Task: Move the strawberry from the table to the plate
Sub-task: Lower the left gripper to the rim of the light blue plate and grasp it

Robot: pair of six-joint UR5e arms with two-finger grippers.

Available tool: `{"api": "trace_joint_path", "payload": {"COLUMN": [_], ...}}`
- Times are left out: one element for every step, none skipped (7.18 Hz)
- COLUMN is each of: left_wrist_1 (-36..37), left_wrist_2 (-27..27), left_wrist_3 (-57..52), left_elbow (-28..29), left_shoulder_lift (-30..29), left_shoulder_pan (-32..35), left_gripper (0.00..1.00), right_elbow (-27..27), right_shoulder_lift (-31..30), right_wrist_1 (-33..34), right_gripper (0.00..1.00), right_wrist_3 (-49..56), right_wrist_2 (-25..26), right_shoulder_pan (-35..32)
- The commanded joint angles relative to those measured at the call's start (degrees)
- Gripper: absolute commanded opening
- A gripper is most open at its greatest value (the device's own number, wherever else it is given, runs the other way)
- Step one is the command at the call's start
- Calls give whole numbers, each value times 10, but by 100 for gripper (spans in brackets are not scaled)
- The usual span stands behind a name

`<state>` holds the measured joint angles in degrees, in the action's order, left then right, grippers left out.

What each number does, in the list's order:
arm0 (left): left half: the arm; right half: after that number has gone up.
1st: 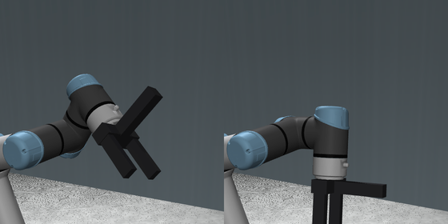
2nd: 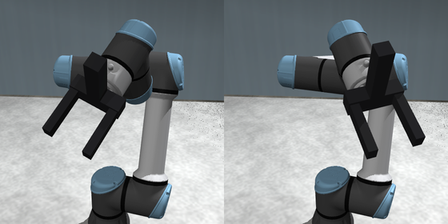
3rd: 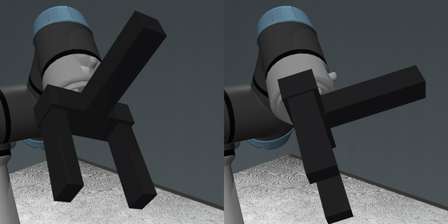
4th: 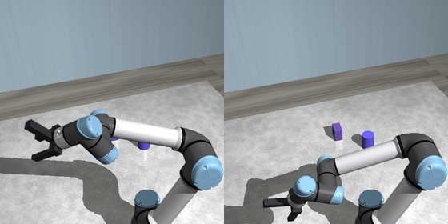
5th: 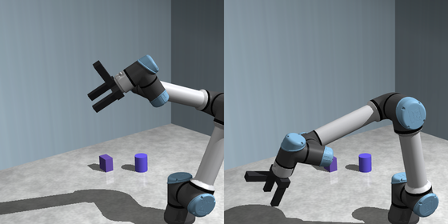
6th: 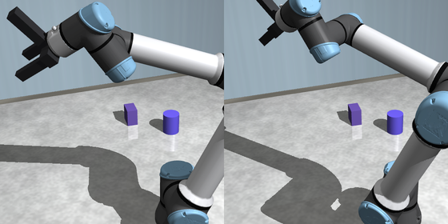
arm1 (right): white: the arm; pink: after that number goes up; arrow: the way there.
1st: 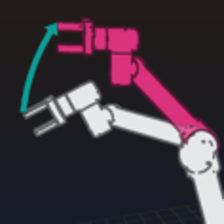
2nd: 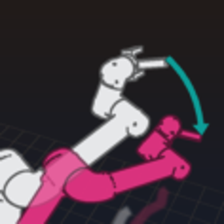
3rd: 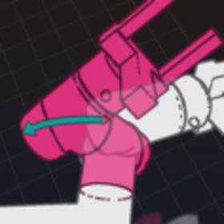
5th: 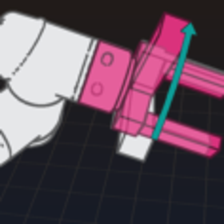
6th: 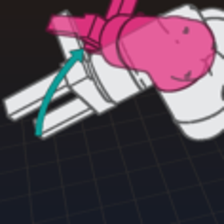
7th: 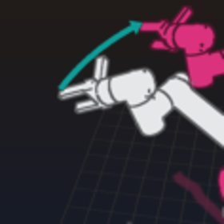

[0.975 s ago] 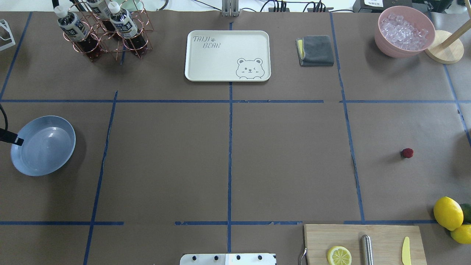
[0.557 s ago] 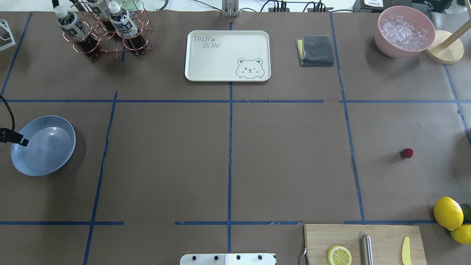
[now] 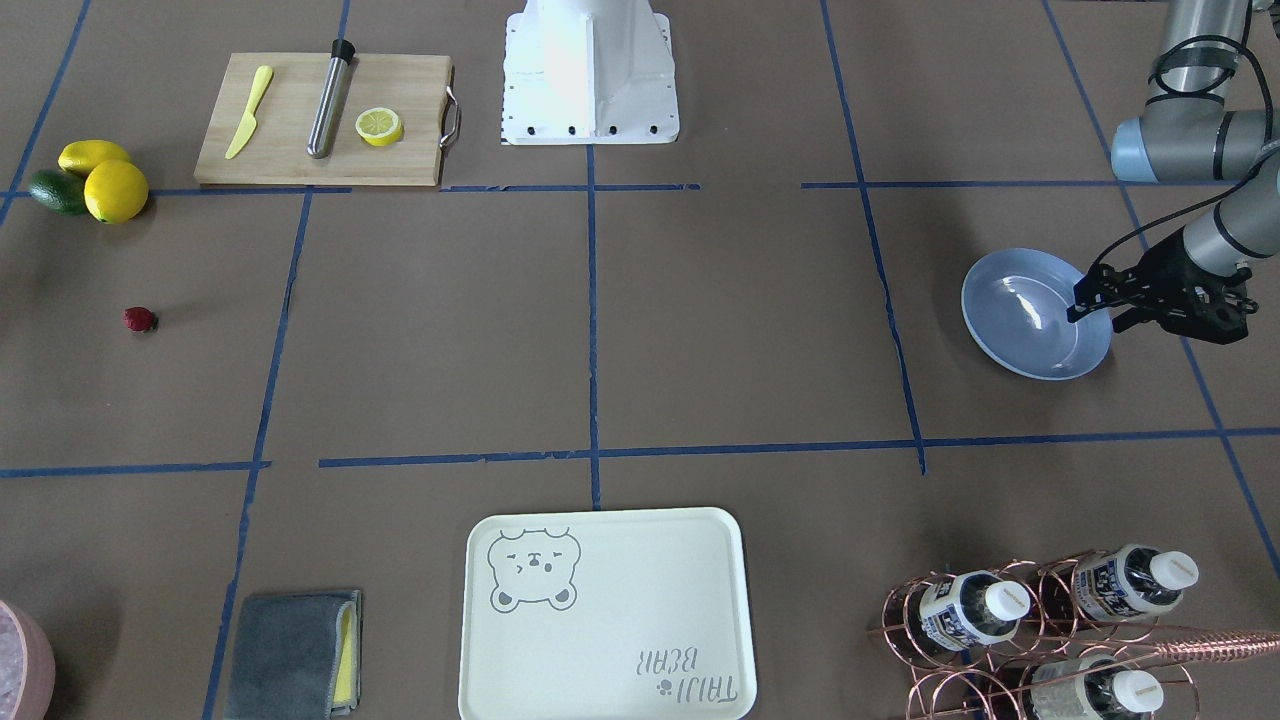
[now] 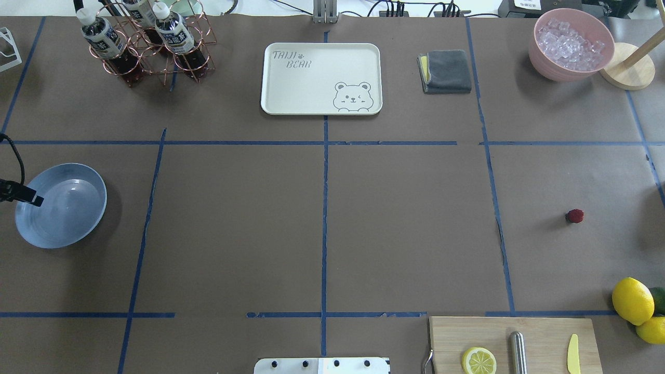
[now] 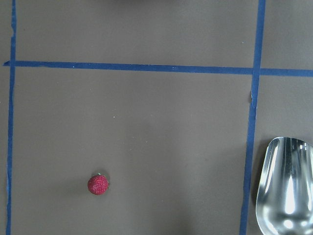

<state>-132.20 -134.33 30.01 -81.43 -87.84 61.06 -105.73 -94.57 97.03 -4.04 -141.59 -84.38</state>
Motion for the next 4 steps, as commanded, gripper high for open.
{"api": "trace_joint_path", "payload": {"left_wrist_1": [0,1,4,5], "left_wrist_2": [0,-4,-8,-45], "left_wrist_3": [0,4,5,33], "left_elbow": [0,-10,-35,-50], "left_shoulder_lift": [0,-1,0,-3], "left_shoulder_pan": [-1,-1,0,-1], "left_gripper": [0,0,0,0], "right_elbow": [0,0,0,-1], "right_shoulder_lift": [0,0,0,0], "right_wrist_1": [0,0,0,0], "right_gripper": [100,100,100,100], "right_wrist_3": [0,0,0,-1], "right_wrist_2": [0,0,0,0], "right_shoulder_pan": [0,0,-1,0]}}
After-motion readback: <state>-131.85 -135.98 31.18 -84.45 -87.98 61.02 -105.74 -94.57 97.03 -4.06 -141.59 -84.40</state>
